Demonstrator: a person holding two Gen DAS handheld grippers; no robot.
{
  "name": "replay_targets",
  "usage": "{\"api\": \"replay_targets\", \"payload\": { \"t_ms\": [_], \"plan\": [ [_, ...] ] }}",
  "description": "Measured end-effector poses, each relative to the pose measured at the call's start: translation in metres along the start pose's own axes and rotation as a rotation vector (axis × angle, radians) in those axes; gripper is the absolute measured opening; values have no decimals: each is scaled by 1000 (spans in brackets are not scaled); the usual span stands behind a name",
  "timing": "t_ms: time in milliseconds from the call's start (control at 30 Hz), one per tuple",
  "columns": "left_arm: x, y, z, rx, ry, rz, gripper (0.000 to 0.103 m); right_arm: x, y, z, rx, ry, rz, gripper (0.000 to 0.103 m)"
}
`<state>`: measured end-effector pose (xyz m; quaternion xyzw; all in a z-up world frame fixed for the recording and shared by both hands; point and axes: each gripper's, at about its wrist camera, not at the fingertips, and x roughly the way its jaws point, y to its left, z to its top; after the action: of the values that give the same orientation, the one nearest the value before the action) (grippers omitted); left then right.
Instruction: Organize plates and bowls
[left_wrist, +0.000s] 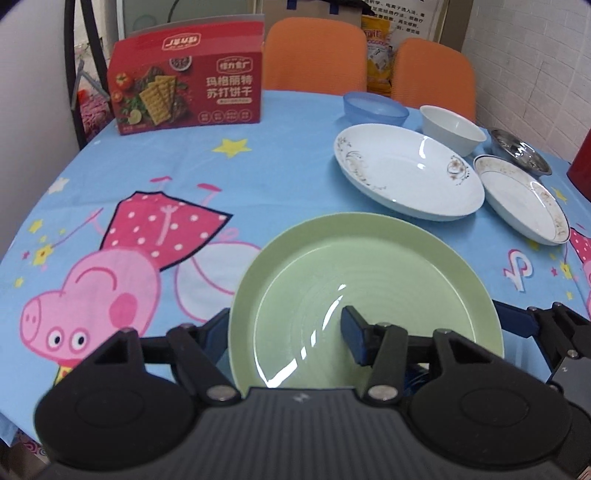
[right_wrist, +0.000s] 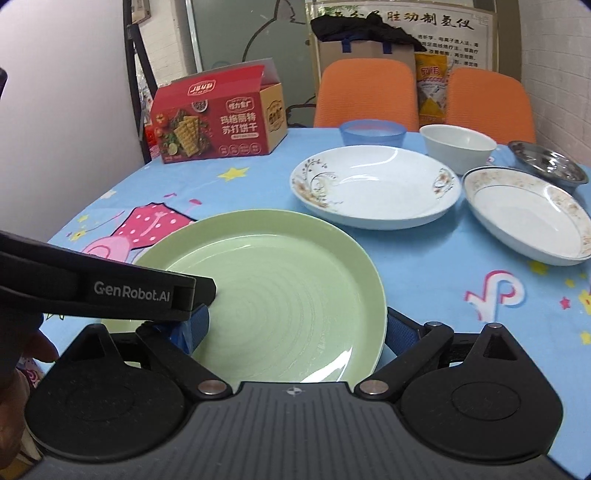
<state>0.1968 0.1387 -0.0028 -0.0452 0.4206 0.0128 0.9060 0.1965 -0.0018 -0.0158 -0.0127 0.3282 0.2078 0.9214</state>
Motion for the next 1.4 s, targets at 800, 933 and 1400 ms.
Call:
{"api": "replay_targets", "payload": {
  "t_ms": [800,933,1400],
  "plan": [
    [9,30,51,-108,-99,-73,84,10,-79,56,122,-56,-38,86],
    [22,33,58,-116,-79,-68,84,47,-109,70,258,23,14,85],
    [64,19,116,-33,-98,-51,84,66,-84,85,119,56,69,86]
  ]
}}
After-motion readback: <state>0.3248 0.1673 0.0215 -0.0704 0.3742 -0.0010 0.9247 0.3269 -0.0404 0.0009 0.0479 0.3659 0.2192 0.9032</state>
